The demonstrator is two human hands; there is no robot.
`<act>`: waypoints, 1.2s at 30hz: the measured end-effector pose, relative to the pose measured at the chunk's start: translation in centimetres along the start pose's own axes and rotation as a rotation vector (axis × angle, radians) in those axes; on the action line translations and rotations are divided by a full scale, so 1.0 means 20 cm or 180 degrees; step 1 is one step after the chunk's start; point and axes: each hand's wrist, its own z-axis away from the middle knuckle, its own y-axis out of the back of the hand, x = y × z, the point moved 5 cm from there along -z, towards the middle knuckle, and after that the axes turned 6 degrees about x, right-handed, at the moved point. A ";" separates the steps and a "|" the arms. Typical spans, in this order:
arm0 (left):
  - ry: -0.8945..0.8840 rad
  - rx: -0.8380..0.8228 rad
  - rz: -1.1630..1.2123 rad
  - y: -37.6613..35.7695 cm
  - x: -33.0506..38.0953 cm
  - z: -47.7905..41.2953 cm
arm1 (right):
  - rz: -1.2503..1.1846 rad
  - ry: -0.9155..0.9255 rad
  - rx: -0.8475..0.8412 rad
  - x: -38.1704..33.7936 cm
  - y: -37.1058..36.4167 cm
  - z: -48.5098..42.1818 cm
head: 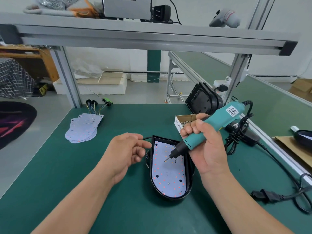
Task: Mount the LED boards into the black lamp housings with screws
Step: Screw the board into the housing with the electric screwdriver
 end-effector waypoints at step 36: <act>-0.1081 -0.0629 -0.0657 -0.14 0.06 0.15 | -0.0532 0.0176 0.0187 -0.14 -0.06 0.02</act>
